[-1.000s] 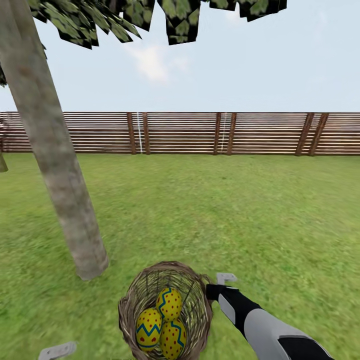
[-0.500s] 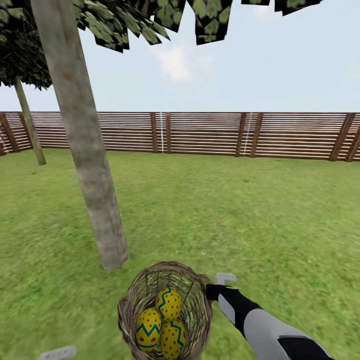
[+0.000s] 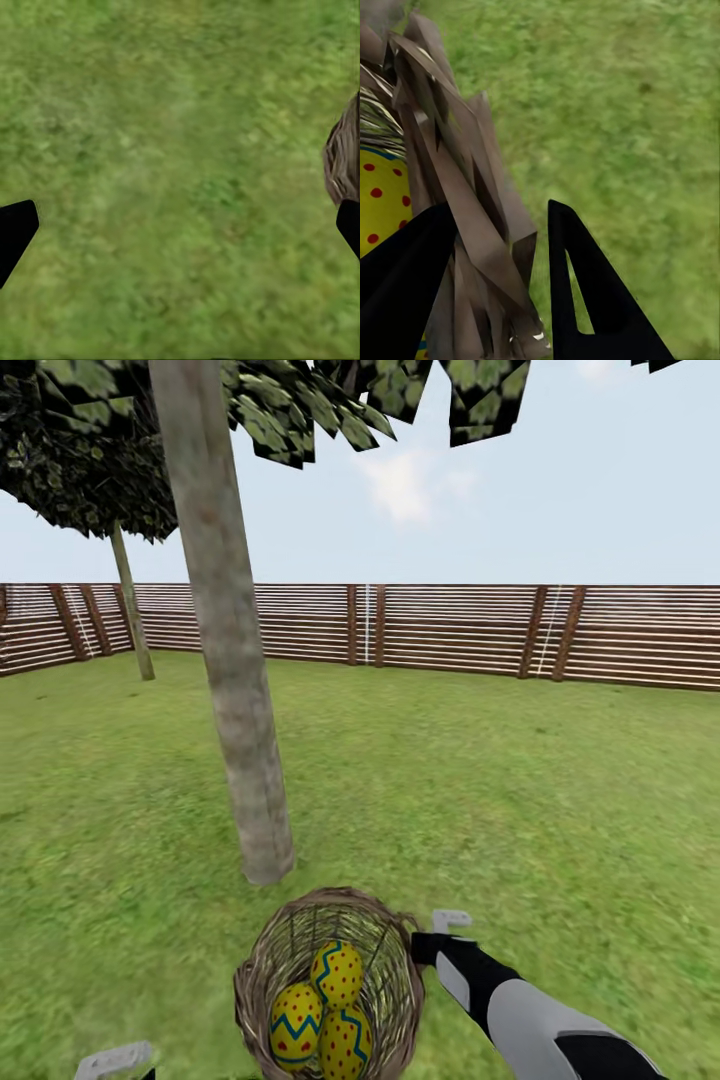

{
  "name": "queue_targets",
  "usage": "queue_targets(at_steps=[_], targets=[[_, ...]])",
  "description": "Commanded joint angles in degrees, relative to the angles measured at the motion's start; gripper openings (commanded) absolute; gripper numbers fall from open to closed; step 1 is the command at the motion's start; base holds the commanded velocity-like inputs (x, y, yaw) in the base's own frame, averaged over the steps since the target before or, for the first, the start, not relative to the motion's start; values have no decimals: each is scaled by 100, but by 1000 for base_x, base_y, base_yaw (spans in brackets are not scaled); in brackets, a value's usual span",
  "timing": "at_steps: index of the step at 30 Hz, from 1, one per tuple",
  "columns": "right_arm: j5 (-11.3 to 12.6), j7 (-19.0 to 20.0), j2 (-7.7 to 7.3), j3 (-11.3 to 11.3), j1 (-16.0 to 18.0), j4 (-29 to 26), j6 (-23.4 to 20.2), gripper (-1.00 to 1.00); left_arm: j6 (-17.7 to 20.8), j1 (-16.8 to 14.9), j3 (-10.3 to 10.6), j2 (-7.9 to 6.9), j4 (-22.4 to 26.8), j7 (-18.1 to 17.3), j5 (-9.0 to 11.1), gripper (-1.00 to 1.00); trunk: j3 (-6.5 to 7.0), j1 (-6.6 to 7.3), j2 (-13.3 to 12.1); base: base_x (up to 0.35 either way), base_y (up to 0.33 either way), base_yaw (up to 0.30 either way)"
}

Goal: Take the three Easter eggs out of the wicker basket on the lawn in the garden, then place them on the lawn next to a single tree (choose any tree) so that all three eggs are next to the same tree and none are left in the basket.

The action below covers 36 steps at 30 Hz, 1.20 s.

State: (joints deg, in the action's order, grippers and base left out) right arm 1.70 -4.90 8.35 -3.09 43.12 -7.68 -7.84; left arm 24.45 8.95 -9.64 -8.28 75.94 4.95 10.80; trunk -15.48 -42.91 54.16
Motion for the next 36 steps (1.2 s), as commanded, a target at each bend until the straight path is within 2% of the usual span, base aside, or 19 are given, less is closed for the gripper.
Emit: queue_targets(at_steps=[1, 3, 6, 9, 21, 33, 36], targets=[[30, -2, 24, -86, 3, 11, -25, -100, 8, 1, 6, -1, 10, 39, 58, 100, -6, -1, 6, 0, 0, 290], [32, -2, 65, -90, 3, 56, -25, -100, -24, 1, 2, 1, -15, 18, 67, 100, -6, -1, 6, 0, 0, 290], [27, -2, 76, -94, 3, 102, -24, -100, -51, 1, -9, -5, -131, 1, 271, 100, -6, -1, 6, 0, 0, 290], [24, -2, 73, -93, -16, 125, 26, -100, -58, 1, -12, -3, -217, 6, 336, 100, -6, -1, 6, 0, 0, 290], [24, -2, 92, -86, -75, 126, 142, -100, -54, 1, -12, 2, -237, 49, 348, 100, -6, -1, 6, 63, 38, 290], [24, -2, 97, -86, -84, 127, 143, -100, -43, -1, -17, 2, -235, 55, 349, 100, -6, -1, 6, 149, 276, 287], [24, -2, 97, -86, -84, 126, 143, -100, -45, -5, -15, 5, -239, 56, 342, 100, -7, -1, 6, 138, 302, 84]])
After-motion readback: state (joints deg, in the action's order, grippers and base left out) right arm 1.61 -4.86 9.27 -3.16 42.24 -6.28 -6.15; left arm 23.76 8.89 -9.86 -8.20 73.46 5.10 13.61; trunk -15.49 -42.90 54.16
